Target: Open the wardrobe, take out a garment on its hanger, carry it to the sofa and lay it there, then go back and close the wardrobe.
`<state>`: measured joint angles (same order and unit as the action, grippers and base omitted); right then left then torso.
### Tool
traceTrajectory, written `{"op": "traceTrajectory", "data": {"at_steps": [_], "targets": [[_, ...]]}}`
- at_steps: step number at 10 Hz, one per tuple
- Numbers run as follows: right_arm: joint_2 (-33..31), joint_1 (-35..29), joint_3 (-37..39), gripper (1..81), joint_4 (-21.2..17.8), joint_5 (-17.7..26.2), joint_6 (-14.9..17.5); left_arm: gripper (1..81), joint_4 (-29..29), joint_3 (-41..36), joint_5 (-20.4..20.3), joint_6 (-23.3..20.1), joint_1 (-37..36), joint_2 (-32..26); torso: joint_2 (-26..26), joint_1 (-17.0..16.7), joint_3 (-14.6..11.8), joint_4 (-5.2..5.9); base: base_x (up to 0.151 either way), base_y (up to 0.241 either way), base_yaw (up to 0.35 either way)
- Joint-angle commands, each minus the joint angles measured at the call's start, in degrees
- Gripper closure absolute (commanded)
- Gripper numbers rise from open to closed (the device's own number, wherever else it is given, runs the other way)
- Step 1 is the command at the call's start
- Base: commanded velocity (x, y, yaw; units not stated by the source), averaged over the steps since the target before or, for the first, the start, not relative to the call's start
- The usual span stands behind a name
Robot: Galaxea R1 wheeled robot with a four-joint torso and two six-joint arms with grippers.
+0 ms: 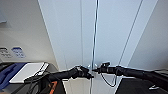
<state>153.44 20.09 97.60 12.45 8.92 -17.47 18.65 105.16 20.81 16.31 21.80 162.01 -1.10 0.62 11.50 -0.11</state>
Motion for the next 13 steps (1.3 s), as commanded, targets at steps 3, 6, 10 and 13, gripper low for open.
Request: {"op": "traceTrajectory", "data": {"at_steps": [3, 6, 10, 13], "targets": [[3.9, 1.5, -15.6, 1.0, -2.7, 2.2, -1.1, 1.0, 0.4, -34.6, -7.4, -0.6, 0.9, -15.1, 0.0, 0.0, 0.0, -0.02, 0.0, 0.0, 0.0], [-4.9, 5.1, -25.6, 1.0, -0.2, 2.2, -1.1, 1.0, 2.3, -44.6, -7.4, -0.6, 5.0, -24.6, 0.0, 0.0, 0.0, -0.05, 0.0, 0.0, 0.0], [-22.4, 11.2, -38.0, 1.0, 2.7, -0.5, -1.2, 1.0, 6.3, -53.4, -7.4, -0.6, 12.3, -35.0, 0.0, 0.0, 0.0, -0.07, 0.0, 0.0, 0.0], [-33.1, 18.9, -43.0, 1.0, 6.8, -4.7, -1.1, 1.0, 11.0, -58.0, -12.3, -0.7, 19.5, -44.4, 0.0, 0.1, 0.0, -0.05, 0.0, 0.0, 0.0]]}}
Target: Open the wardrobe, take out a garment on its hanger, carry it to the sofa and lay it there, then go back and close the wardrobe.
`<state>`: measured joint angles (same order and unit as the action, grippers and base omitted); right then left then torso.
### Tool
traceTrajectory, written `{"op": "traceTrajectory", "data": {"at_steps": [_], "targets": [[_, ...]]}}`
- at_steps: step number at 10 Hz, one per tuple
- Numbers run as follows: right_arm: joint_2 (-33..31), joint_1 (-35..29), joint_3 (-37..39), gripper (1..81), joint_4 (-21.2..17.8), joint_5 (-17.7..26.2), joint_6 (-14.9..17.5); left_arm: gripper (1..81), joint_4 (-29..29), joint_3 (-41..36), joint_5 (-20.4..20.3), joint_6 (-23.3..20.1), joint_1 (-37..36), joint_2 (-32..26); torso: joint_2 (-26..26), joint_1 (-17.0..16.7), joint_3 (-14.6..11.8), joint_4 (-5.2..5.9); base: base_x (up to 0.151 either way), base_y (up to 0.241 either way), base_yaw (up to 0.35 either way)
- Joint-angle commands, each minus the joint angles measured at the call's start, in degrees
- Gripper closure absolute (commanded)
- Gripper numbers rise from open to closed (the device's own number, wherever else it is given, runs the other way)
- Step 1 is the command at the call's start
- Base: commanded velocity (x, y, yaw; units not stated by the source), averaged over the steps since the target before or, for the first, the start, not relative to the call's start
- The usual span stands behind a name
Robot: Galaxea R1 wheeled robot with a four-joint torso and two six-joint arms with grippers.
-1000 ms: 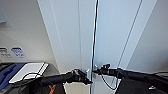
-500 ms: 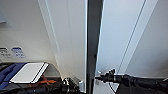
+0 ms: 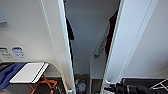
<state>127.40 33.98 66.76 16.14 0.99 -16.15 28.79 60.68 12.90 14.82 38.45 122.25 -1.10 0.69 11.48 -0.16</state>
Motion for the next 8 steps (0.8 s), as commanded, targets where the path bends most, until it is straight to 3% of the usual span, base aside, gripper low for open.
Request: {"op": "traceTrajectory", "data": {"at_steps": [1, 3, 5, 6, 8], "targets": [[-10.8, 7.6, -12.8, 1.0, 4.5, 0.9, -2.4, 1.0, 2.5, -14.5, -6.3, 0.8, 5.2, -8.2, 0.0, 0.0, 0.0, 0.0, 0.0, 0.0, 0.0], [-18.0, 11.9, -13.7, 1.0, 6.1, -3.3, -2.4, 1.0, 4.4, -14.4, -11.6, 0.4, 11.0, -14.4, 0.0, 0.0, 0.0, 0.0, 0.0, 0.0, 0.0], [-24.5, 15.5, -13.6, 1.0, 6.4, -8.2, -2.3, 1.0, 7.1, -13.8, -19.8, 0.1, 18.9, -21.7, 0.0, 0.0, 0.0, 0.0, 0.0, 0.0, 0.0], [-27.2, 17.0, -13.1, 1.0, 6.4, -9.2, -2.4, 1.0, 9.5, -13.7, -24.8, 0.1, 23.5, -25.3, 0.0, 0.0, -0.1, 0.0, 0.0, 0.0, 0.0], [-30.7, 21.3, -9.3, 1.0, 5.8, -13.9, -3.0, 1.0, 10.2, -6.3, -38.0, 0.1, 34.2, -28.5, 0.0, 0.0, -0.1, 0.0, 0.0, 0.0, 0.0]]}}
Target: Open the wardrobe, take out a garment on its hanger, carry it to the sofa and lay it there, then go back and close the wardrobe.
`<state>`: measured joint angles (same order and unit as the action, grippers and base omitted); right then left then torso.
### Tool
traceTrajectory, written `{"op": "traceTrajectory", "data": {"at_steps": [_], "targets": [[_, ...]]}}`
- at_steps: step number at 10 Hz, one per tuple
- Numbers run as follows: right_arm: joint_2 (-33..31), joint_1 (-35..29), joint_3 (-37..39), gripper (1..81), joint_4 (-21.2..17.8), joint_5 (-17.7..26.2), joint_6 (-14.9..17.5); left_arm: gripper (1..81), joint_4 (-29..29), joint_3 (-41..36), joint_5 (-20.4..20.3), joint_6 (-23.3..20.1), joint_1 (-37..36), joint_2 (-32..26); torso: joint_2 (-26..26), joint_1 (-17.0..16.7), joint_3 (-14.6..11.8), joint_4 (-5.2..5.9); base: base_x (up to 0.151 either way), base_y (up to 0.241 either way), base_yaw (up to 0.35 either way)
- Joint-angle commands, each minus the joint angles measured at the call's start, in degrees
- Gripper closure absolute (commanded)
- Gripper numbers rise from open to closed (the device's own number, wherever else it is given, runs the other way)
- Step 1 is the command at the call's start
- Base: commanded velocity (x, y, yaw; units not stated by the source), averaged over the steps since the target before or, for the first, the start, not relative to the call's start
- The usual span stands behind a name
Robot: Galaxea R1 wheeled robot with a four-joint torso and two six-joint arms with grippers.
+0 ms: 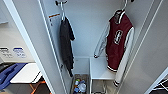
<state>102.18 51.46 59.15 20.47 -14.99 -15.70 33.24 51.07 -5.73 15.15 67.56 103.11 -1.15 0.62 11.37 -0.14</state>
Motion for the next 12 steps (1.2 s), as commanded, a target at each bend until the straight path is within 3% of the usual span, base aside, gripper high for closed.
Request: {"op": "traceTrajectory", "data": {"at_steps": [1, 2, 4, 6, 7, 9, 12], "targets": [[-6.0, 6.1, 1.1, 1.0, 1.1, 0.6, -3.7, 1.0, 5.1, 9.8, -25.3, -0.1, 10.4, -7.8, 0.0, 0.0, 0.0, 0.0, 0.0, 0.0, 0.0], [-5.7, 9.0, 6.7, 1.0, -3.2, 0.2, -5.0, 1.0, 3.3, 18.2, -31.2, -0.1, 15.3, -3.7, 0.0, -0.1, 0.0, 0.0, 0.0, 0.0, 0.0], [-0.5, 15.1, 19.0, 1.0, -9.5, -0.4, -5.3, 1.0, -3.6, 35.9, -34.3, 0.3, 20.6, 9.3, -0.1, -0.1, -0.1, 0.02, 0.0, 0.0, 0.0], [6.8, 18.4, 28.9, 1.0, -13.5, 0.0, -5.3, 1.0, -6.7, 51.2, -32.6, 1.4, 21.3, 22.3, -0.1, -0.2, -0.1, 0.02, 0.0, 0.0, 0.0], [10.4, 20.1, 31.4, 1.0, -13.5, 0.1, -5.3, 1.0, -7.4, 57.5, -29.5, 2.8, 21.4, 27.6, -0.1, -0.3, -0.1, 0.02, 0.0, 0.0, 0.0], [18.6, 24.0, 38.1, 1.0, -13.5, 0.1, -5.3, 1.0, -6.8, 70.9, -27.4, 7.4, 21.5, 36.9, -0.1, -0.3, -0.1, 0.02, 0.0, 0.0, 0.0], [31.1, 30.0, 50.2, 1.0, -13.3, -0.4, -5.4, 1.0, -6.8, 79.6, -23.4, 8.7, 22.4, 44.6, -0.2, -0.3, -0.2, 0.02, 0.0, 0.0, 0.0]]}}
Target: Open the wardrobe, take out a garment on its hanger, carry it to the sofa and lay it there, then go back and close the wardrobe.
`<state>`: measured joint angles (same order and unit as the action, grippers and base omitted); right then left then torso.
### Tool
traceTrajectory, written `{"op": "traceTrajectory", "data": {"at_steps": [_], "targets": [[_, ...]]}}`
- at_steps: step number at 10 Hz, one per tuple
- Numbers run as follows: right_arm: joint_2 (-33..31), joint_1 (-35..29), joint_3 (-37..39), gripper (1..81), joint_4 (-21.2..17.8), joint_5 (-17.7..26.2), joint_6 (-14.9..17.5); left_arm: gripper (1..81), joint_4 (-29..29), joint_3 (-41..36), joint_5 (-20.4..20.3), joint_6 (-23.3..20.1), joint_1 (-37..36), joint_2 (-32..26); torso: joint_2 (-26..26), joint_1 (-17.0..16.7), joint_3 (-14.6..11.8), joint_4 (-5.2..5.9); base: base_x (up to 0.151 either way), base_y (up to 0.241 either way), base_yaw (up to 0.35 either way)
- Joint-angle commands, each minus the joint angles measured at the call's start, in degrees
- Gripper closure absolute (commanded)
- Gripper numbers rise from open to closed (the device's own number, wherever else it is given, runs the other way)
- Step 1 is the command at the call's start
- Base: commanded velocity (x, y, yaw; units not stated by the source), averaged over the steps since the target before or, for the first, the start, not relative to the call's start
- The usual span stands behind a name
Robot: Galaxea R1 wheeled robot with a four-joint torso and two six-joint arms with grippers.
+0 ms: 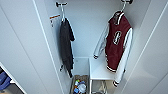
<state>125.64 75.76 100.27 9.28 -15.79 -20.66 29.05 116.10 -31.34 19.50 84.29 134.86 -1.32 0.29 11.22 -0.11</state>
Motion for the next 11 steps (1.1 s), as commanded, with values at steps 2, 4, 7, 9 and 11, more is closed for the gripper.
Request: {"op": "traceTrajectory", "data": {"at_steps": [2, 4, 7, 9, 11], "targets": [[13.7, 8.3, 14.5, 1.0, -1.6, 0.5, -0.3, 1.0, -3.1, 19.1, 5.9, 4.3, 6.0, 16.6, 0.0, 0.0, 0.0, 0.0, 0.0, 0.0, 0.0], [20.4, 10.9, 21.1, 1.0, -1.4, 2.3, 0.4, 1.0, -3.1, 24.2, 11.6, 4.2, 5.9, 21.2, 0.0, 0.0, 0.0, 0.0, 0.0, 0.0, 0.0], [34.1, 14.1, 38.6, 1.0, 0.3, 5.1, 0.9, 1.0, -2.6, 35.0, 16.1, 4.1, 5.9, 29.7, -0.1, -0.1, 0.0, 0.0, 0.0, 0.0, 0.0], [40.8, 15.3, 48.4, 1.0, 2.4, 5.6, 1.1, 1.0, -2.6, 39.2, 18.0, 4.1, 5.9, 32.9, -0.1, -0.1, -0.1, 0.0, 0.0, 0.0, 0.0], [46.6, 15.3, 56.9, 1.0, 2.8, 10.2, 1.2, 1.0, -2.6, 40.5, 23.1, 3.6, 5.8, 34.7, -0.1, -0.1, -0.1, 0.0, 0.0, 0.0, 0.0]]}}
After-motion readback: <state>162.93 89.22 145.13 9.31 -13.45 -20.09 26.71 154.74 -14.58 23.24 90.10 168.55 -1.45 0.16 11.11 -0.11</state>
